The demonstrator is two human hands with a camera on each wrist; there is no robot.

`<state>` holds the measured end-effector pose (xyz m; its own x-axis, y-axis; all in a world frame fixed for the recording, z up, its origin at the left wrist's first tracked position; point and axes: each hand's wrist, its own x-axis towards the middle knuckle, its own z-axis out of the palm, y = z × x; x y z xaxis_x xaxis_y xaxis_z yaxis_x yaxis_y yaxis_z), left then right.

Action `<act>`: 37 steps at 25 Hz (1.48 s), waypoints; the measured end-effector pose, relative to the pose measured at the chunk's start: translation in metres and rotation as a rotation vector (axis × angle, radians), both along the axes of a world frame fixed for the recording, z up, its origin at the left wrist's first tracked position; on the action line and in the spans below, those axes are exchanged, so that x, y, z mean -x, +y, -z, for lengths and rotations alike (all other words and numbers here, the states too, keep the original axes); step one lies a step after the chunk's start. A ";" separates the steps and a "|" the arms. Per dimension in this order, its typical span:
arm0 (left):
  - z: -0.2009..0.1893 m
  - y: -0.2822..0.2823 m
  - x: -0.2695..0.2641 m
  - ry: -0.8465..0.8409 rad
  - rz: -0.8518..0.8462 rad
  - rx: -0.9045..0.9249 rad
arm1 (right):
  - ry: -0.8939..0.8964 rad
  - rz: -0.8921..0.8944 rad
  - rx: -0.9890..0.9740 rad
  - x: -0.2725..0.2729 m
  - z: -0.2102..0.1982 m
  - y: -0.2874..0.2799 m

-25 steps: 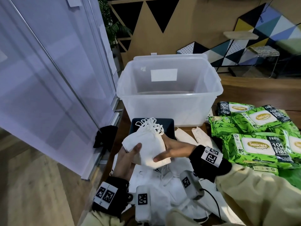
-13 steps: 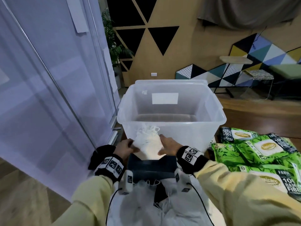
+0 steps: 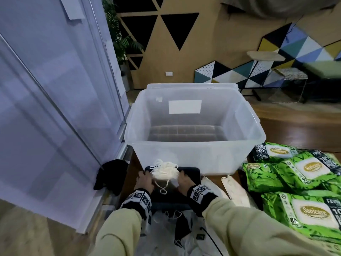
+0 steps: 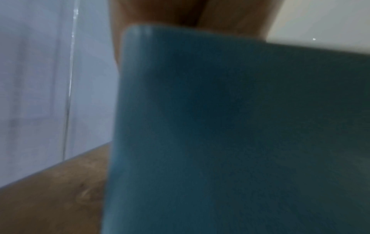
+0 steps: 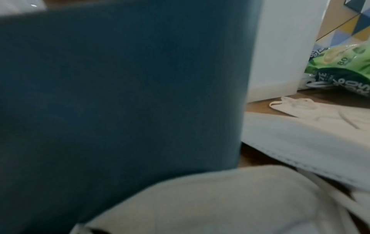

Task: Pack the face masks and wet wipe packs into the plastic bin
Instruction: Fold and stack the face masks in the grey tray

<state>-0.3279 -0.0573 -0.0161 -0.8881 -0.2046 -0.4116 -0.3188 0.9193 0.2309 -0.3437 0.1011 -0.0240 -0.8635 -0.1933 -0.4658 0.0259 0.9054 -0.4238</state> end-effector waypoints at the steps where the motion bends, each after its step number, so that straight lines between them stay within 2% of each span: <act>1: 0.001 0.001 -0.001 0.001 0.004 0.017 | -0.007 0.019 0.001 0.000 0.003 -0.001; 7: -0.003 0.005 -0.003 0.000 0.033 0.124 | -0.085 0.046 -0.034 0.000 0.003 -0.007; 10: -0.006 -0.001 -0.006 0.001 0.066 0.103 | -0.090 0.096 -0.031 -0.001 -0.002 -0.007; 13: -0.015 -0.021 -0.016 0.086 0.057 -0.066 | -0.081 0.081 -0.084 -0.002 -0.011 0.002; 15: -0.024 -0.038 -0.033 0.215 0.030 -0.201 | -0.057 0.016 -0.110 -0.004 -0.029 0.010; 17: -0.033 -0.049 -0.064 0.359 -0.054 -0.316 | -0.016 -0.052 -0.110 -0.011 -0.054 0.020; 19: -0.038 -0.052 -0.105 0.431 -0.182 -0.456 | 0.061 -0.098 -0.065 -0.023 -0.076 0.034; 22: -0.030 -0.043 -0.165 0.392 -0.344 -0.683 | 0.188 -0.080 0.125 -0.054 -0.084 0.062; 25: -0.015 -0.025 -0.204 0.242 -0.330 -0.771 | 0.124 -0.072 0.314 -0.103 -0.074 0.090; 28: 0.000 0.003 -0.220 0.145 -0.232 -0.721 | -0.013 -0.172 0.235 -0.144 -0.042 0.111; 30: 0.009 0.025 -0.216 0.149 -0.095 -0.628 | -0.064 -0.213 0.196 -0.163 -0.019 0.124; 32: 0.021 0.045 -0.200 0.128 0.155 -0.460 | -0.072 -0.188 0.195 -0.176 -0.008 0.136; 34: 0.027 0.061 -0.185 0.008 0.391 -0.266 | -0.020 -0.175 0.212 -0.188 -0.009 0.142; 37: 0.023 0.077 -0.168 -0.112 0.581 0.010 | 0.076 -0.288 0.168 -0.207 -0.016 0.127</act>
